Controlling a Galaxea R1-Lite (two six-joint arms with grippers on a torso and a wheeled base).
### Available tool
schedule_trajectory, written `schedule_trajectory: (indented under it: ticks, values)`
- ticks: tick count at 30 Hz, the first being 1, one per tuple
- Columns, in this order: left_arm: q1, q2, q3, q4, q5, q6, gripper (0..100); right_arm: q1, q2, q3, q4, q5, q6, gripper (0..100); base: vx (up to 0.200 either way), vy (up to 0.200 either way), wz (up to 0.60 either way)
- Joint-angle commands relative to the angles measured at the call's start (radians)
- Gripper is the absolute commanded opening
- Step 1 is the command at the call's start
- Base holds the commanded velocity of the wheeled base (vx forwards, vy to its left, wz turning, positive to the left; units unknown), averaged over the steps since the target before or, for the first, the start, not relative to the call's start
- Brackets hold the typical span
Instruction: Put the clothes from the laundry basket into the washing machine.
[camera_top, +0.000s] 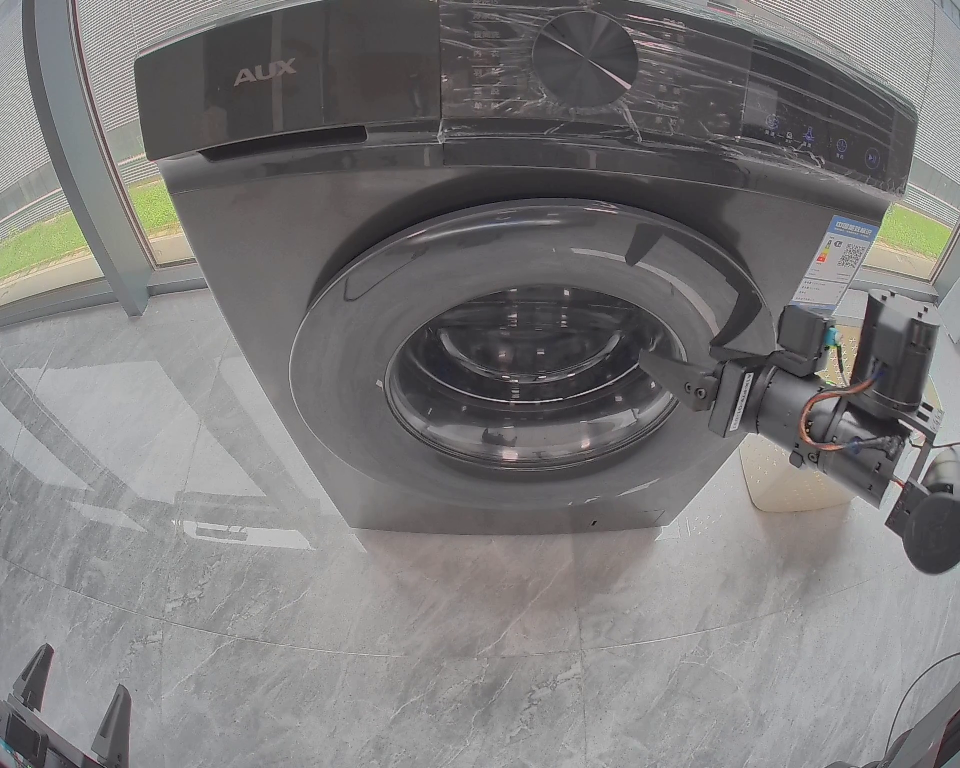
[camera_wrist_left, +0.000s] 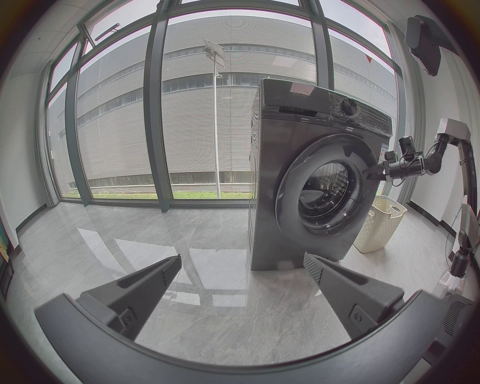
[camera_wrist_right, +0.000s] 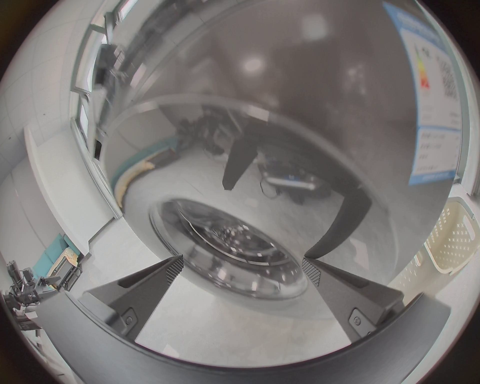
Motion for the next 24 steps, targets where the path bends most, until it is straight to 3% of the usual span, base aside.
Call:
schedule_trajectory:
  ticks: [1, 3, 7, 10, 11, 13, 14, 15, 17, 20, 24]
  values:
    - [0.000, -0.011, 0.016, 0.000, 0.004, -0.003, 100, 0.108, -0.198, 0.275, -0.045, 0.065, -0.007, 100, 0.000, 0.000, 0.00]
    - [-0.001, -0.011, 0.016, -0.001, 0.003, 0.009, 100, 0.135, -0.323, 0.396, -0.045, 0.075, -0.009, 100, 0.000, 0.000, 0.00]
    - [0.000, -0.011, 0.016, 0.000, 0.003, 0.007, 100, 0.117, -0.523, 0.511, -0.030, 0.073, -0.013, 100, 0.000, 0.000, 0.00]
    - [0.000, -0.011, 0.016, 0.000, 0.003, 0.007, 100, -0.004, -0.780, 0.626, 0.018, 0.062, -0.018, 100, 0.000, 0.000, 0.00]
    - [0.000, -0.011, 0.016, 0.000, 0.003, 0.007, 100, -0.004, -0.780, 0.626, 0.018, 0.062, -0.018, 100, 0.000, 0.000, 0.00]
    - [-0.001, -0.011, 0.016, 0.000, 0.003, 0.007, 100, -0.116, -1.009, 0.681, 0.139, 0.061, -0.021, 100, 0.000, 0.000, 0.00]
    - [0.000, -0.011, 0.016, 0.000, 0.001, 0.007, 100, -0.121, -1.021, 0.683, 0.148, 0.061, -0.022, 100, 0.000, 0.000, 0.00]
    - [0.000, -0.011, 0.016, 0.000, 0.003, 0.007, 100, -0.201, -1.179, 0.686, 0.269, 0.064, -0.045, 100, 0.000, 0.000, 0.00]
    - [0.000, -0.011, 0.016, 0.000, 0.003, 0.007, 100, -0.276, -1.359, 0.669, 0.446, 0.081, -0.070, 100, 0.000, 0.000, 0.00]
    - [0.000, -0.011, 0.016, 0.000, 0.001, 0.007, 100, -0.302, -1.534, 0.652, 0.661, 0.107, -0.067, 100, 0.000, 0.000, 0.00]
    - [-0.001, -0.011, 0.016, 0.000, 0.003, 0.009, 100, -0.308, -1.498, 0.712, 0.558, 0.061, -0.056, 100, 0.000, 0.000, 0.00]
